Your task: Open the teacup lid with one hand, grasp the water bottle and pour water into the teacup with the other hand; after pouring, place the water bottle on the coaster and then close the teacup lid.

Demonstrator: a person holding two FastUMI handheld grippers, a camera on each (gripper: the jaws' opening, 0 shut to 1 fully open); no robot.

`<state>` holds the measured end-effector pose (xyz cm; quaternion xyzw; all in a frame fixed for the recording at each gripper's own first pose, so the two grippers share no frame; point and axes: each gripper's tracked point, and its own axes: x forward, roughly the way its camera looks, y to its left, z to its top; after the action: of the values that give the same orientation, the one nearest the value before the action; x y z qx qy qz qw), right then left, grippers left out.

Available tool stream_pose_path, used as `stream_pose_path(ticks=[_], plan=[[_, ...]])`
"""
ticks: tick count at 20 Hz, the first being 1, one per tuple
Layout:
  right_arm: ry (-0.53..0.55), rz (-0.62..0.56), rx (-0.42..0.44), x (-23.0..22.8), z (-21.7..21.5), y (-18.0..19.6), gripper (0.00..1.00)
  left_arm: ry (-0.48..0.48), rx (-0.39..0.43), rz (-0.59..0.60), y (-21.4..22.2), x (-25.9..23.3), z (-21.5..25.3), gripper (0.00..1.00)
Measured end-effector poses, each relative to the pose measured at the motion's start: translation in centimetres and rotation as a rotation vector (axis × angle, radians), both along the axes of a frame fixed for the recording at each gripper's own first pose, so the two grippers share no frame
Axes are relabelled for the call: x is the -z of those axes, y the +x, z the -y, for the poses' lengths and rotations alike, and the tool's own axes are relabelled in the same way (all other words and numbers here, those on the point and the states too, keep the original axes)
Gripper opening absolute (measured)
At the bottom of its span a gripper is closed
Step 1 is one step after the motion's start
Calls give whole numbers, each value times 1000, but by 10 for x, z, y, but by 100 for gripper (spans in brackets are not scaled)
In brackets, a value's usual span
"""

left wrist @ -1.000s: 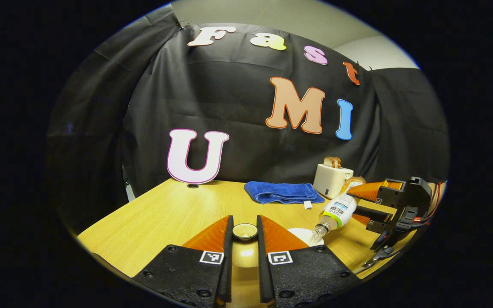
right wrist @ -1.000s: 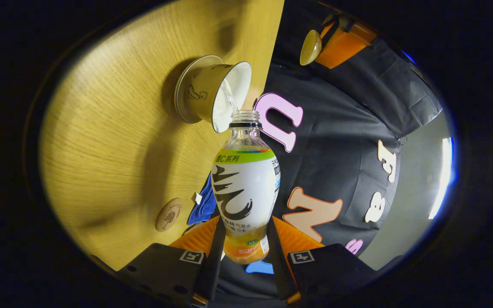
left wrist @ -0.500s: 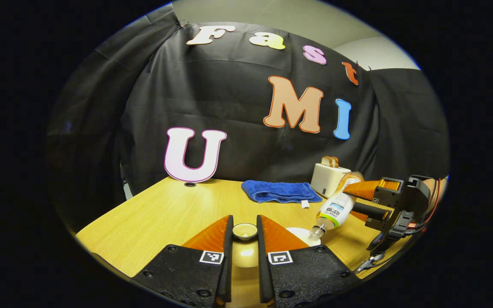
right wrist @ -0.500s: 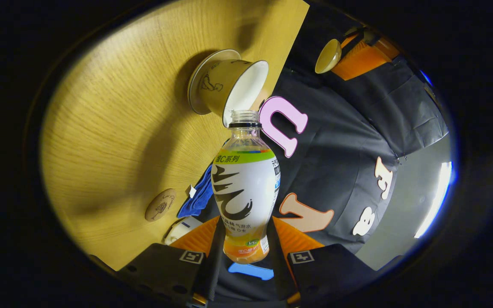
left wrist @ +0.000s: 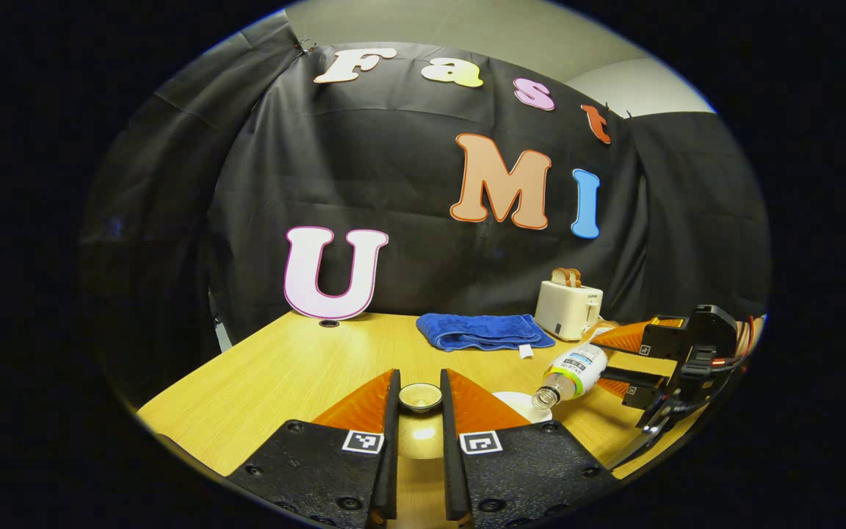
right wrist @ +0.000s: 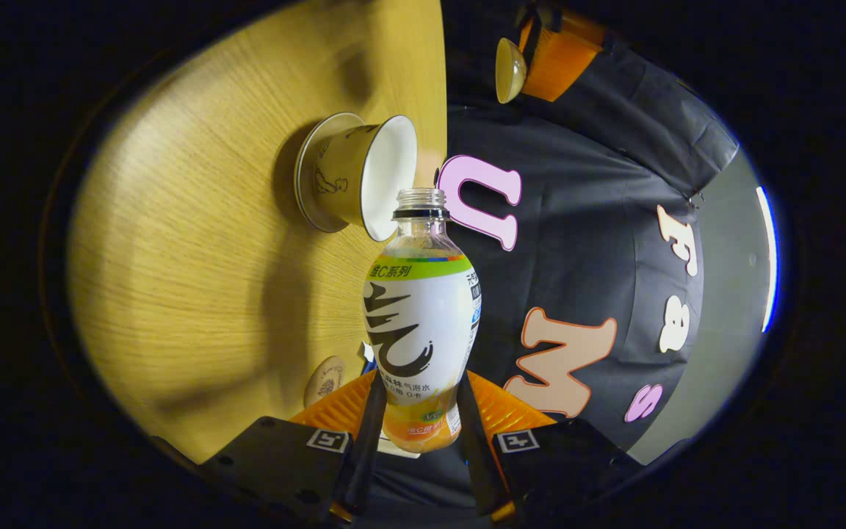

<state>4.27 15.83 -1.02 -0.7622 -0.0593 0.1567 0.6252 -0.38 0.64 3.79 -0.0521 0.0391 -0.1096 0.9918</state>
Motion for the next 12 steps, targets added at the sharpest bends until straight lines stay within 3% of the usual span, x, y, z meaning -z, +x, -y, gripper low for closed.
stream_pose_path(ticks=[6, 12], plan=[[286, -119, 57, 9, 5, -11, 58, 8, 14, -27, 3, 5, 4, 23], [601, -212, 161, 0, 30, -7, 58, 26, 102, -11, 7, -3, 35, 23]])
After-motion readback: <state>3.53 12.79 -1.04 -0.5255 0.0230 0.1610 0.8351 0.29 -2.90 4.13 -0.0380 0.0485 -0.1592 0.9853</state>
